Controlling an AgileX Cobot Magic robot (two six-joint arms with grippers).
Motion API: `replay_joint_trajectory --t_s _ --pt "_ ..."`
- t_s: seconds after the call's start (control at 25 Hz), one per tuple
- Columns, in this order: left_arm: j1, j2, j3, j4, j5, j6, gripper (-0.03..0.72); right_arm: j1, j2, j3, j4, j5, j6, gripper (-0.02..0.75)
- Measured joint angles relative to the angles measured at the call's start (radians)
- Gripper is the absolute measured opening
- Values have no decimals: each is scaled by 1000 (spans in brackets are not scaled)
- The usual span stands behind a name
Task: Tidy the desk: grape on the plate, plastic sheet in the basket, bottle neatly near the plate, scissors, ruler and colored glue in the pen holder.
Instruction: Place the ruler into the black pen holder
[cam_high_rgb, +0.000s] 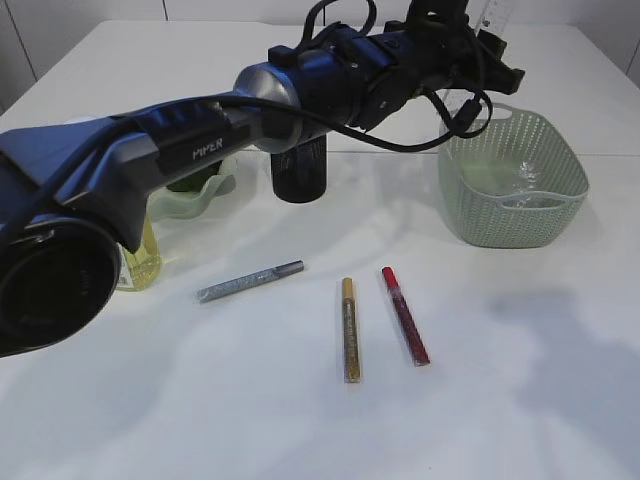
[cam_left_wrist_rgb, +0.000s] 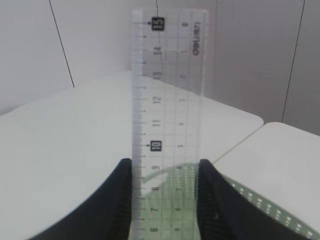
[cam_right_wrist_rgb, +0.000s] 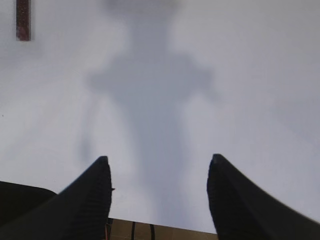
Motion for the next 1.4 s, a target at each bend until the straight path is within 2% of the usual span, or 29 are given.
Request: replay_joint_trajectory --t_s 0.16,0.52,0.76,0.92,1.08,1.4 --pt "-15 0 0 -8 28 0 271 0 0 0 0 0 0 475" --pt "-15 0 0 -125 30 2 271 0 0 0 0 0 0 475" --pt "-17 -2 0 -159 22 2 272 0 0 0 0 0 0 475" --pt "-26 -34 0 -160 82 2 272 0 0 0 0 0 0 475" --pt "-26 -102 0 -158 219 2 272 0 0 0 0 0 0 475" --pt "-15 -212 0 -89 376 2 272 0 0 0 0 0 0 475"
